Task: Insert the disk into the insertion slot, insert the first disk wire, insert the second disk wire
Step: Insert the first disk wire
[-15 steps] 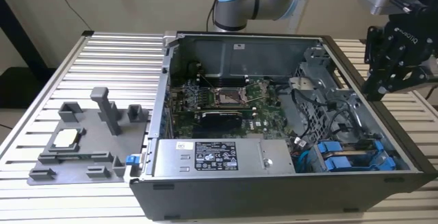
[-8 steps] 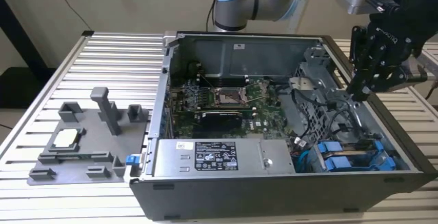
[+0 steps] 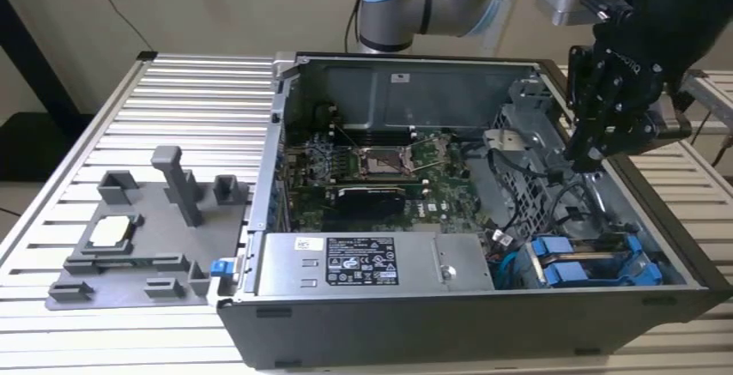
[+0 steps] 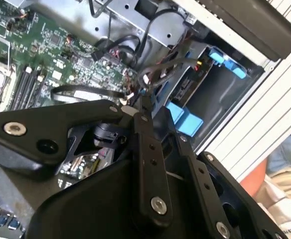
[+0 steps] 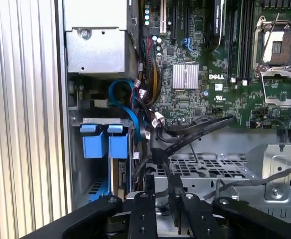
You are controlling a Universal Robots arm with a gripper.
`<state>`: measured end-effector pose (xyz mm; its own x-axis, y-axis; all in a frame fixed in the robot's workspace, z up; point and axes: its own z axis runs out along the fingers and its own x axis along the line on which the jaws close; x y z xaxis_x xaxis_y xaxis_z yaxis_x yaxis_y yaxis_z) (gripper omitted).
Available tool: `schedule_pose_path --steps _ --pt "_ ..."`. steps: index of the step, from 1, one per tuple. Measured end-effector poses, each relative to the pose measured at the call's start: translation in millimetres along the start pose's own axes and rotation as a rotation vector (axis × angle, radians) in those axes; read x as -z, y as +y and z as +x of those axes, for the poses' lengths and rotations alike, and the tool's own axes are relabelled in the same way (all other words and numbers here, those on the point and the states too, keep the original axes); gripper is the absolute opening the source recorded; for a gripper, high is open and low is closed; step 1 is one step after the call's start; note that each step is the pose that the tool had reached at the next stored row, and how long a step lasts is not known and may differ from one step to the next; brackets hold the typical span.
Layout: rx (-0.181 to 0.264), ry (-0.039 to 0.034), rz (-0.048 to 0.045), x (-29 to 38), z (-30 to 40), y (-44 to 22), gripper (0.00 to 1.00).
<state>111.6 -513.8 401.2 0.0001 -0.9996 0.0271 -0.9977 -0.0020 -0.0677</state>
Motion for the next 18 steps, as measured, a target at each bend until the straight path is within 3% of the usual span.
schedule_pose_path --steps 8,13,18 --pt "0.014 0.0145 0.0066 -2.5 -0.1 13.0 0.26" --pt "0.024 0.0165 0.0145 -6.5 -0.2 22.0 0.26" --pt "0.035 0.0187 0.0305 -10.6 -0.4 28.9 0.26"
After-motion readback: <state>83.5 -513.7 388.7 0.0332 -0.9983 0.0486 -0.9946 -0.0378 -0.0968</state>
